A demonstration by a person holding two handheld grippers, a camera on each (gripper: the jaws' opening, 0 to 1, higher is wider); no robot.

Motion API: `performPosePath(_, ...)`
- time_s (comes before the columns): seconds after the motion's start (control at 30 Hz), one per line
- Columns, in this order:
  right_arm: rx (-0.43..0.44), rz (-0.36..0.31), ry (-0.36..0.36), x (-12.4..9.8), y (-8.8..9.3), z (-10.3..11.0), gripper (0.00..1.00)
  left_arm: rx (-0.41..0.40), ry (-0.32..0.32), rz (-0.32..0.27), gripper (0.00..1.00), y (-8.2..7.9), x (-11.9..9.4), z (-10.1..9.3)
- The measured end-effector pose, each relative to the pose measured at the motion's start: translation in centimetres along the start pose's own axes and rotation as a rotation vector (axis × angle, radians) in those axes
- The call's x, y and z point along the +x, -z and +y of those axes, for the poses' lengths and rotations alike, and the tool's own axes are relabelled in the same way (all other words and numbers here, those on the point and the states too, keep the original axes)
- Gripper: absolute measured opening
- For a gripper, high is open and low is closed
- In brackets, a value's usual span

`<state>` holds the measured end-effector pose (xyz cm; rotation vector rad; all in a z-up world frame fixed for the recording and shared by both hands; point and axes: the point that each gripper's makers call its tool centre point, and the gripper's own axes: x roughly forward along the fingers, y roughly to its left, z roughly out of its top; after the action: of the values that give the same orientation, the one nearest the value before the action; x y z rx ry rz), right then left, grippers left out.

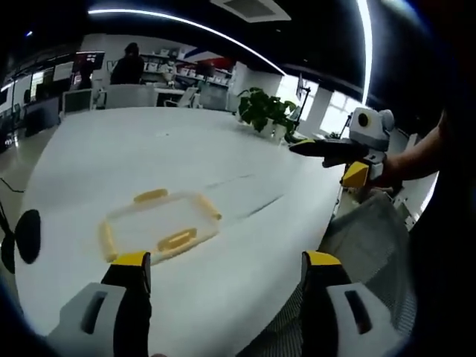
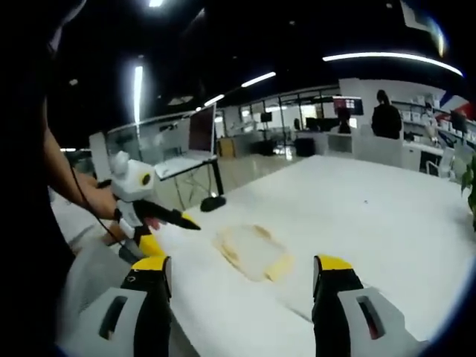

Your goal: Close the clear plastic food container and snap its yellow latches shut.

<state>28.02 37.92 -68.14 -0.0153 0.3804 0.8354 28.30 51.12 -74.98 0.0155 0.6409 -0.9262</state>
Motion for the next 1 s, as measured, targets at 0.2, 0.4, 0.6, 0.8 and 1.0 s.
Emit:
performPosePath(0.2, -0.014, 0.015, 0.018, 1.4, -0.1, 0.6, 0.78, 0.001, 0.031, 0.014, 0.83, 0.6, -0.8, 1.1)
performPosePath(0.4, 0.016, 0.021, 0.052, 3.2, -0.3, 0.6, 0.77, 0.013, 0.059, 0.029, 0.82, 0.8, -1.4, 2.7)
performPosePath(0.6, 0.068, 0.033, 0.076, 4.5, 0.0, 0.5, 0.71, 0.014, 0.087, 0.041, 0.81, 0.7, -2.1, 4.5)
performPosePath(0.8, 0.029, 0.059, 0.086, 5.7, 0.3, 0.5, 0.72, 0.032, 0.097, 0.045, 0.81, 0.4, -2.1, 5.9)
performPosePath(1.0, -0.01, 0.092, 0.082, 6.7, 0.8, 0.3, 0.73, 0.045, 0.106, 0.062, 0.81, 0.5, -1.8, 7.2)
